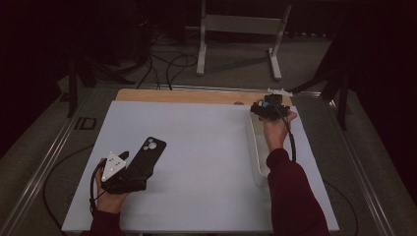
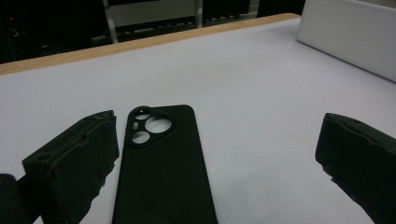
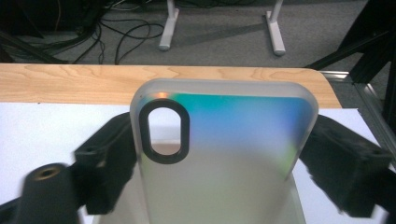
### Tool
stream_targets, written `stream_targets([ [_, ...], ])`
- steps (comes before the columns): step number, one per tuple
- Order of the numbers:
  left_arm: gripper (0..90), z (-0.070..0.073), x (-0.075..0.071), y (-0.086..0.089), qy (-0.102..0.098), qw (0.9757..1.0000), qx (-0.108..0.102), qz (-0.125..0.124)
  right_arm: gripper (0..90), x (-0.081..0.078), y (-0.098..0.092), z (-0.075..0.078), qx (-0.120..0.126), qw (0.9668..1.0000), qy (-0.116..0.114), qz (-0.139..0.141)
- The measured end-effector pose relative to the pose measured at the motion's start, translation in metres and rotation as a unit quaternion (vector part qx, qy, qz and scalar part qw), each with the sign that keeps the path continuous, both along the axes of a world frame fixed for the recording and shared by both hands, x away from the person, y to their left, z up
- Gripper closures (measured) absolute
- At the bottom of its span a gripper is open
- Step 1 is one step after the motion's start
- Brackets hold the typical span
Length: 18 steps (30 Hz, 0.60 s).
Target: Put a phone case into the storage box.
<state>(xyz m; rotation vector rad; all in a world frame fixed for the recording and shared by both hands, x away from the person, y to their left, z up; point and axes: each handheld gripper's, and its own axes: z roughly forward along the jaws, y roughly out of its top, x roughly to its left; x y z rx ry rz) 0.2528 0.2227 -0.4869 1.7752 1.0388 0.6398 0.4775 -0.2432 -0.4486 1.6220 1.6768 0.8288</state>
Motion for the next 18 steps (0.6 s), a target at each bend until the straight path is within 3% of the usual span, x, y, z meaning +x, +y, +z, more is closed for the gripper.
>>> stream_targets([
  [10, 0.0, 0.000, 0.000, 0.001, 0.000, 1.0000, -0.001, 0.003, 7.2, -0.001, -0.002, 0.005, -0.004, 0.9997, -0.023, 0.009],
  [18, 0.0, 0.000, -0.001, 0.001, -0.001, 1.0000, -0.001, 0.005, 7.3, -0.009, -0.003, 0.013, -0.007, 0.9992, -0.027, 0.029],
])
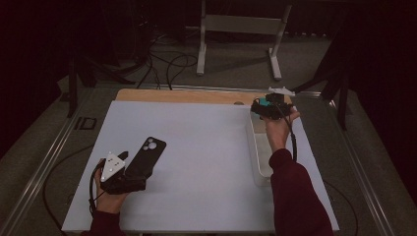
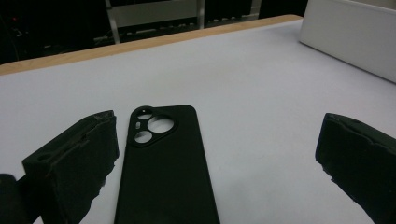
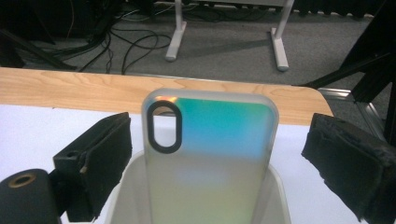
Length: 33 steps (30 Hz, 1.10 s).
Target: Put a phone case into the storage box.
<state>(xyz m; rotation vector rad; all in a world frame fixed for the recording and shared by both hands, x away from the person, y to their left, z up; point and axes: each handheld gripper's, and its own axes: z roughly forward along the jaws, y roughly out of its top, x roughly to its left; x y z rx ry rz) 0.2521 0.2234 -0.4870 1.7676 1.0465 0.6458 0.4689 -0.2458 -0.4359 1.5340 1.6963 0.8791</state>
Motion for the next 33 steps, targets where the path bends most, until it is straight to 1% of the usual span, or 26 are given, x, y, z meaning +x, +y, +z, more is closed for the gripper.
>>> stream_targets([
  [3, 0.0, 0.000, 0.000, 0.000, 0.000, 1.0000, 0.001, 0.002, 7.4, -0.005, 0.001, 0.003, 0.000, 0.9999, 0.000, 0.016],
  [6, 0.0, 0.001, 0.000, 0.001, -0.001, 1.0000, 0.000, 0.003, 7.6, -0.009, 0.002, 0.005, 0.003, 0.9997, 0.001, 0.023],
  [8, 0.0, 0.001, -0.001, 0.001, -0.001, 1.0000, -0.002, 0.005, 8.4, -0.015, 0.002, 0.009, 0.017, 0.9991, 0.001, 0.039],
  [9, 0.0, 0.001, -0.001, 0.001, -0.001, 1.0000, -0.003, 0.006, 9.0, -0.018, 0.002, 0.010, 0.015, 0.9990, 0.001, 0.042],
  [10, 0.0, 0.001, -0.001, 0.001, -0.001, 1.0000, -0.003, 0.006, 9.0, -0.020, 0.003, 0.011, 0.009, 0.9988, 0.000, 0.047],
  [13, 0.0, 0.000, 0.000, 0.001, 0.001, 1.0000, -0.002, 0.006, 8.9, -0.028, 0.005, 0.016, 0.005, 0.9977, -0.001, 0.068],
  [14, 0.0, 0.000, 0.000, 0.001, 0.001, 1.0000, -0.002, 0.006, 8.9, -0.028, 0.005, 0.016, 0.005, 0.9977, -0.001, 0.068],
  [15, 0.0, 0.000, 0.000, 0.000, 0.002, 1.0000, 0.000, 0.006, 8.7, -0.030, 0.006, 0.017, 0.007, 0.9972, -0.001, 0.074],
  [16, 0.0, 0.000, 0.000, 0.000, 0.001, 1.0000, 0.001, 0.005, 8.5, -0.036, 0.008, 0.022, 0.007, 0.9961, -0.002, 0.088],
  [20, 0.0, 0.000, 0.000, 0.000, 0.005, 1.0000, 0.001, 0.005, 8.0, -0.047, 0.011, 0.027, 0.010, 0.9939, -0.003, 0.110],
  [22, 0.0, 0.000, 0.001, 0.000, 0.008, 1.0000, 0.000, 0.006, 8.0, -0.053, 0.012, 0.028, 0.014, 0.9919, -0.003, 0.126],
  [24, 0.0, -0.001, 0.001, 0.000, 0.011, 0.9999, -0.001, 0.006, 8.0, -0.058, 0.014, 0.028, 0.022, 0.9891, -0.004, 0.145],
  [26, 0.0, -0.001, 0.002, 0.000, 0.012, 0.9999, 0.000, 0.005, 8.0, -0.064, 0.016, 0.029, 0.017, 0.9869, -0.008, 0.160],
  [27, 0.0, -0.001, 0.002, 0.000, 0.012, 0.9999, 0.000, 0.005, 8.0, -0.064, 0.016, 0.029, 0.017, 0.9869, -0.008, 0.160],
  [29, 0.0, -0.001, 0.002, -0.001, 0.015, 0.9999, 0.002, 0.006, 8.1, -0.072, 0.020, 0.030, 0.014, 0.9844, -0.014, 0.175],
  [30, 0.0, -0.001, 0.003, -0.001, 0.017, 0.9998, 0.003, 0.006, 8.1, -0.076, 0.022, 0.031, 0.019, 0.9830, -0.016, 0.182],
  [33, 0.0, -0.002, 0.003, -0.001, 0.020, 0.9998, 0.004, 0.006, 8.2, -0.085, 0.026, 0.031, 0.017, 0.9794, -0.023, 0.200],
])
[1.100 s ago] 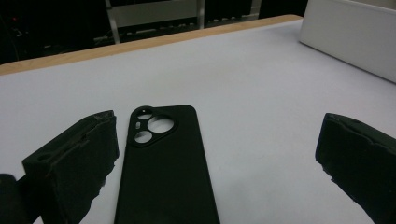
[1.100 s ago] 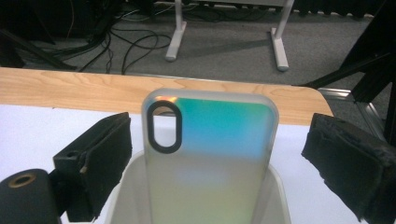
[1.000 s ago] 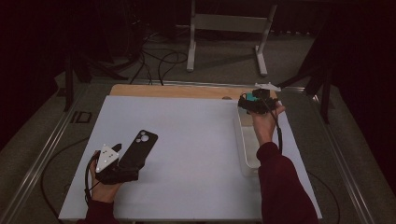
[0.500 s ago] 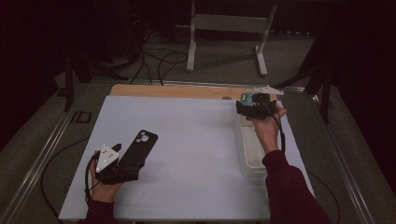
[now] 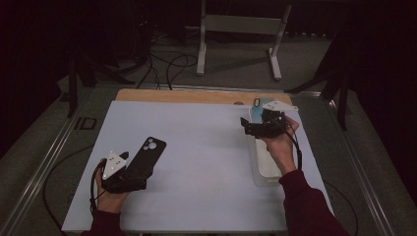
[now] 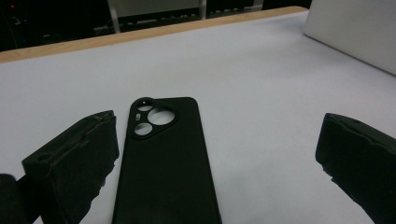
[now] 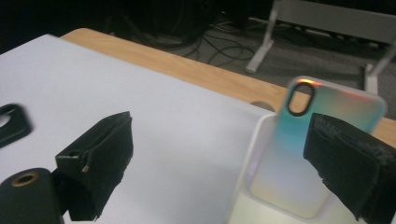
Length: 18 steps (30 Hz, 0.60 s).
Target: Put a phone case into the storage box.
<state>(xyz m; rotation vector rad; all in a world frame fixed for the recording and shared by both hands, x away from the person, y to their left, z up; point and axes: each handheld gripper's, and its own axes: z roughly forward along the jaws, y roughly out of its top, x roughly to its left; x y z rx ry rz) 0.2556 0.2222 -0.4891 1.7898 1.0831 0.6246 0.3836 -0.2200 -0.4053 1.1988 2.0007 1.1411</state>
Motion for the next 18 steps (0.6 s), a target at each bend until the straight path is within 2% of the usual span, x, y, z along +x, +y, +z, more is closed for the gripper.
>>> stream_targets([
  [4, 0.0, -0.001, 0.001, 0.000, 0.004, 1.0000, 0.001, 0.002, 8.6, -0.015, 0.005, -0.001, 0.004, 0.9997, -0.014, 0.020],
  [8, 0.0, -0.001, 0.002, 0.000, 0.006, 1.0000, 0.005, 0.005, 8.9, -0.026, 0.006, -0.003, 0.015, 0.9992, -0.014, 0.035],
  [12, 0.0, -0.002, 0.002, 0.000, 0.011, 0.9998, 0.012, 0.007, 10.1, -0.041, 0.009, -0.004, 0.026, 0.9981, -0.030, 0.047],
  [18, 0.0, -0.002, 0.003, -0.001, 0.019, 0.9996, 0.019, 0.010, 10.7, -0.054, 0.008, -0.004, 0.044, 0.9962, -0.041, 0.063],
])
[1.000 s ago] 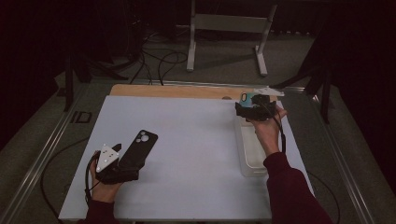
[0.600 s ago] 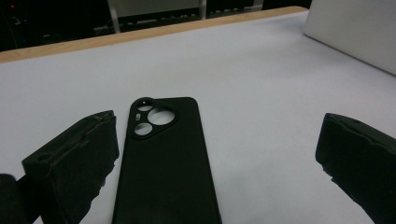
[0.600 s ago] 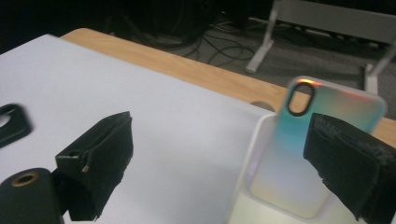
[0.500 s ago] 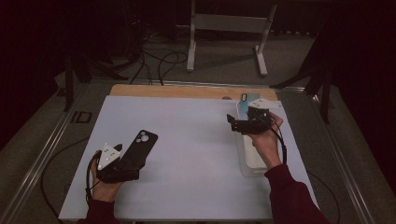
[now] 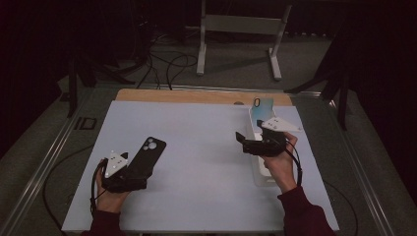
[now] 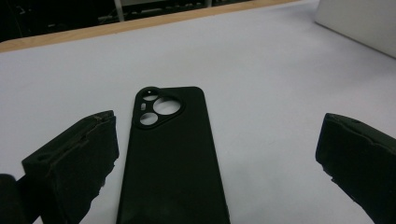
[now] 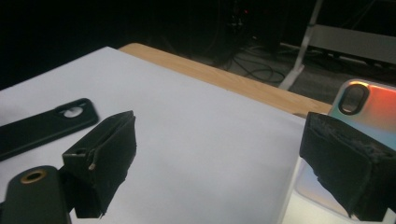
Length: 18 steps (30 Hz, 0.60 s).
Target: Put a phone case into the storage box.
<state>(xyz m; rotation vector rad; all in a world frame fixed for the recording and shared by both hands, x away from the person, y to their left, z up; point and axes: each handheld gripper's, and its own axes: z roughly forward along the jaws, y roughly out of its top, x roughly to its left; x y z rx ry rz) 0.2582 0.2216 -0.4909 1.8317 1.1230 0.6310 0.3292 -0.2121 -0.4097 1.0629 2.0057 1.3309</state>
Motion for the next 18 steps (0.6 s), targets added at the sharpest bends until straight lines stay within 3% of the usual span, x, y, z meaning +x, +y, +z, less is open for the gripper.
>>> stream_targets([
  [6, 0.0, 0.000, 0.002, -0.002, 0.004, 1.0000, 0.006, 0.003, 10.7, -0.011, -0.002, -0.002, -0.002, 0.9995, -0.018, 0.024],
  [8, 0.0, 0.000, 0.002, -0.002, 0.003, 1.0000, 0.006, 0.004, 10.7, -0.015, -0.004, -0.003, 0.007, 0.9992, -0.029, 0.025],
  [16, 0.0, 0.001, 0.003, 0.000, 0.002, 0.9999, 0.006, 0.008, 8.6, -0.026, -0.008, -0.005, -0.001, 0.9994, -0.032, 0.010],
  [18, 0.0, 0.001, 0.004, 0.001, 0.002, 0.9999, 0.005, 0.009, 8.4, -0.029, -0.010, -0.008, 0.009, 0.9996, -0.027, 0.006],
])
